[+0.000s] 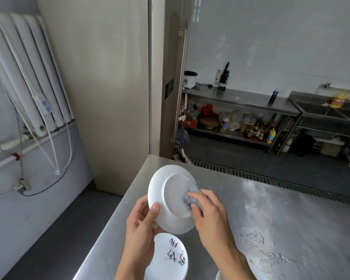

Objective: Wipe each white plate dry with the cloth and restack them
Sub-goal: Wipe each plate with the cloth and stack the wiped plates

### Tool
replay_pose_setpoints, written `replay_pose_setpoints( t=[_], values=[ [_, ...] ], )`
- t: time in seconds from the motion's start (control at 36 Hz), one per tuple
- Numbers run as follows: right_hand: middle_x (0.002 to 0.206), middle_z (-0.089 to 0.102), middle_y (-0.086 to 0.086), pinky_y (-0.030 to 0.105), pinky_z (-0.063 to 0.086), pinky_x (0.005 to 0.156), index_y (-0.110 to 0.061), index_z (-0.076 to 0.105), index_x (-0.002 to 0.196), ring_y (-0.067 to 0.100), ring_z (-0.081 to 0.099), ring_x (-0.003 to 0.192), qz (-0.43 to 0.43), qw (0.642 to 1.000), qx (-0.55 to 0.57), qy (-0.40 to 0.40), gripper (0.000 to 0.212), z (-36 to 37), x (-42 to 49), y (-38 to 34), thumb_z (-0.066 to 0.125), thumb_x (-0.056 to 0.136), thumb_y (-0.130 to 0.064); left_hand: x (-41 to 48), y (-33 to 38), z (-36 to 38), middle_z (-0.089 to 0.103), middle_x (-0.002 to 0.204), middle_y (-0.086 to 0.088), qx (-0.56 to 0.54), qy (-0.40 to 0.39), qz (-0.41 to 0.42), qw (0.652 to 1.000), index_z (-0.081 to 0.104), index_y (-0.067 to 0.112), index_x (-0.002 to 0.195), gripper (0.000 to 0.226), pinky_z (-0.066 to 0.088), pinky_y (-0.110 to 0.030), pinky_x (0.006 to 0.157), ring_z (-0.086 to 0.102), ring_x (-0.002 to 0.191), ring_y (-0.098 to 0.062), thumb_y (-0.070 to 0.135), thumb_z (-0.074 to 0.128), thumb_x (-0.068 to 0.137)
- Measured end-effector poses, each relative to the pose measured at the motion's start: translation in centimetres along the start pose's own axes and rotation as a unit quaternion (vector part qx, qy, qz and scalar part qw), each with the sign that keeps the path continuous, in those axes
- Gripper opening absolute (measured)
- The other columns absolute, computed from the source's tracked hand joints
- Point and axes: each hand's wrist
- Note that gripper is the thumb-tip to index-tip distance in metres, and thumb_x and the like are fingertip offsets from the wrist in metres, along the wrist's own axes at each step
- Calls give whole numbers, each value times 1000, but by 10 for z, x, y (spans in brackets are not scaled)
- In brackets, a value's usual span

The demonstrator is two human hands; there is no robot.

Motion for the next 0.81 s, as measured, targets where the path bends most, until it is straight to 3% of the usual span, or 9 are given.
replay_pose_setpoints(
  t=[0.19, 0.31, 0.47, 0.61, 0.69, 0.81],
  values=[
    [126, 55, -10, 23, 48, 93, -27, 66, 128, 11, 54, 113, 11, 999, 13, 29, 32, 2, 13, -8, 61, 98, -15, -3, -1, 2, 74, 119, -16, 21, -20, -5, 1000, 75, 22, 116, 27, 63, -44, 74, 72, 105, -34, 26, 79, 90],
    [129, 53, -14, 19, 47, 94, -32, 66, 127, 7, 53, 116, -39, 998, 46, 10, 33, 4, 15, -27, 59, 99, -15, -2, -2, 5, 75, 117, -16, 29, -33, -7, 999, 75, 23, 116, 25, 63, -43, 76, 73, 103, -32, 24, 78, 91],
    [125, 53, -17, 22, 49, 94, -34, 67, 120, 6, 54, 115, -114, 992, 49, -31, 33, 8, 7, -31, 58, 96, -13, -1, -9, 7, 73, 122, -21, -16, 28, -14, 999, 72, 16, 121, 28, 60, -50, 87, 71, 107, -39, 22, 65, 95],
    [127, 49, -13, 16, 46, 95, -32, 69, 117, 7, 51, 114, -154, 985, 34, -67, 34, 16, -6, -26, 59, 93, -11, 3, -9, 12, 75, 115, -20, -45, 69, -12, 996, 68, 13, 123, 21, 63, -33, 67, 76, 96, -33, 17, 59, 104],
    [129, 49, -9, 13, 44, 95, -30, 72, 113, 9, 52, 112, -156, 984, 31, -76, 33, 17, -10, -19, 62, 90, -8, 7, -9, 13, 74, 119, -23, -50, 96, -11, 994, 68, 12, 122, 19, 64, -40, 77, 74, 101, -38, 16, 59, 105],
    [125, 54, -2, 16, 47, 90, -25, 75, 106, 12, 56, 105, -146, 987, 29, -59, 34, 15, -16, -10, 65, 84, -1, 13, -10, 13, 73, 122, -21, -61, 119, -7, 991, 66, 11, 125, 22, 61, -42, 82, 75, 97, -32, 16, 59, 105]
  ],
)
Point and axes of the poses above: each hand's wrist, its own x-axis towards the middle knuckle, its own z-axis out of the palm, y = z × x
